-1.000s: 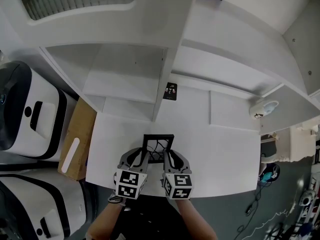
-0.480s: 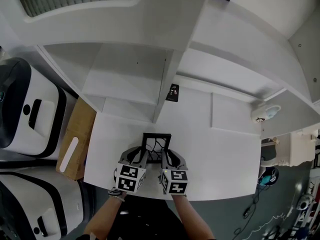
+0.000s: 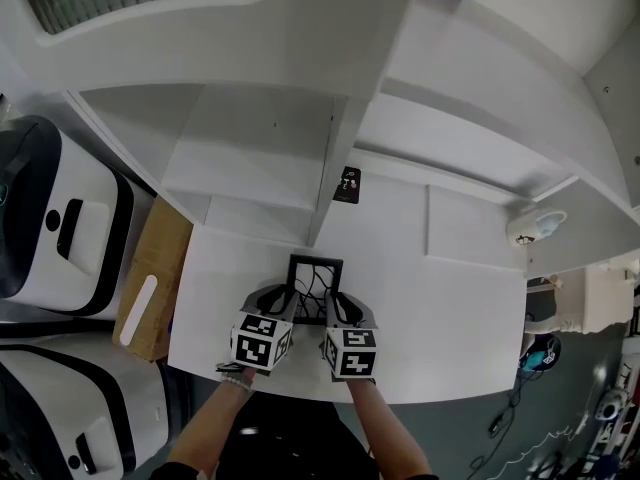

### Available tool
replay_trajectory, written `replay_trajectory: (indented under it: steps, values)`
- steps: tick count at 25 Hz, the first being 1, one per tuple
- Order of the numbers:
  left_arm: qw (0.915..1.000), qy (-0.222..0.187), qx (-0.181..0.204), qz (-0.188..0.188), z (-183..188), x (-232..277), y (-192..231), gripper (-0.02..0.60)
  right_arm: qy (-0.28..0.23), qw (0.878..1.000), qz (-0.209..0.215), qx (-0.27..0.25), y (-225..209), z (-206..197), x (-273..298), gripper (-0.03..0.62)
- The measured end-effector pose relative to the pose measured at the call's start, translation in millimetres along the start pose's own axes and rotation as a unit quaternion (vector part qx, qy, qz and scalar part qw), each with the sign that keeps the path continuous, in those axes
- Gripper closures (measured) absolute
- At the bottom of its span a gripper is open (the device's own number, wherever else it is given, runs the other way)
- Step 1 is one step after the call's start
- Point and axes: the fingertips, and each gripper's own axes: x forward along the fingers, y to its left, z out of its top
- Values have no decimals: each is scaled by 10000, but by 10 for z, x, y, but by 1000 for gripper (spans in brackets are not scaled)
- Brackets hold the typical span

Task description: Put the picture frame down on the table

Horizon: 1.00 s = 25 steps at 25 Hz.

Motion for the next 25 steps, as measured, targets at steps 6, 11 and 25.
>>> replay_trajectory:
  steps: [6, 11, 25]
  values:
    - [9992, 315, 219, 103, -40, 155, 78, 491, 102, 9999, 38, 105, -37, -19, 114, 533]
    - [9987, 458, 181, 155, -74, 256, 139, 491, 205, 9996, 86, 160, -59, -41, 204, 533]
    - [9975, 556, 356, 241, -26, 429, 243, 491, 252, 9995, 166, 96, -98, 21, 357, 531]
